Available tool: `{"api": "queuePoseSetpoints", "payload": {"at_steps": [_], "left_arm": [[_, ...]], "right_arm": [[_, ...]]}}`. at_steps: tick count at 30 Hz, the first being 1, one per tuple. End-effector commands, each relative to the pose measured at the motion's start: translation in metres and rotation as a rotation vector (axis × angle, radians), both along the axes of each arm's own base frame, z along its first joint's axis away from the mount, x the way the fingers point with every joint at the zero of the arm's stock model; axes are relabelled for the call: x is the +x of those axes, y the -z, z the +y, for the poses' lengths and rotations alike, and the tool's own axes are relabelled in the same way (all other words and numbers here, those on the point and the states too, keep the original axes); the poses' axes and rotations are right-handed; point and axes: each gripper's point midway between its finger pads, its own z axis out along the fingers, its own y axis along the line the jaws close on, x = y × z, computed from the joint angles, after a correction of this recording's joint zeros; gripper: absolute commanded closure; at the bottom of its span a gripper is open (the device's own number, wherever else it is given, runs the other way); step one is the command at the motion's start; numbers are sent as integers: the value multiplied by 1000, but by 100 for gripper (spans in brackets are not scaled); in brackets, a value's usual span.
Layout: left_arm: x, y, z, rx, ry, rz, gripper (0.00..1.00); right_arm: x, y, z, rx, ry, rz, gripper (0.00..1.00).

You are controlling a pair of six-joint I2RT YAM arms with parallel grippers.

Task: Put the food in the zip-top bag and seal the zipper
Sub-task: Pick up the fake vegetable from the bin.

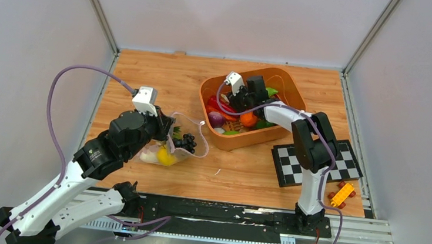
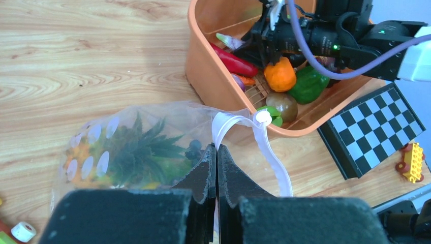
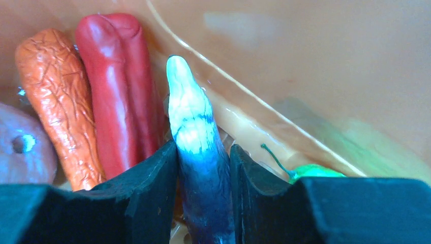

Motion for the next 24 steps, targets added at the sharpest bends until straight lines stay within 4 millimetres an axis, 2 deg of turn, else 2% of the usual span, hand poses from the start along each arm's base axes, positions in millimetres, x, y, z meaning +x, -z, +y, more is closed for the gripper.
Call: {"api": "queuePoseSetpoints", "payload": {"at_steps": [1, 6, 9, 14, 16, 21, 24], "left_arm": [[2, -20, -3, -51, 0, -47, 100], [1, -19, 0, -53, -5, -50, 100], [1, -21, -1, -57, -1, -54, 100], [0, -23, -1, -53, 7, -54, 100], [0, -22, -3, -53, 11, -50, 100], [0, -18, -6, -57, 21, -41, 100], [0, -18, -8, -65, 27, -42, 100]], "right_arm": [[-3, -66, 11, 188, 30, -104, 82], [-19, -94, 11, 271, 26, -114, 85], [-36, -110, 11, 354, 31, -105, 85], [-66, -143, 9, 569, 43, -122, 85], [-73, -150, 5, 649, 89, -105, 84], [-95, -166, 8, 699, 6, -113, 84], [-110, -184, 9, 750, -46, -131, 84]]}}
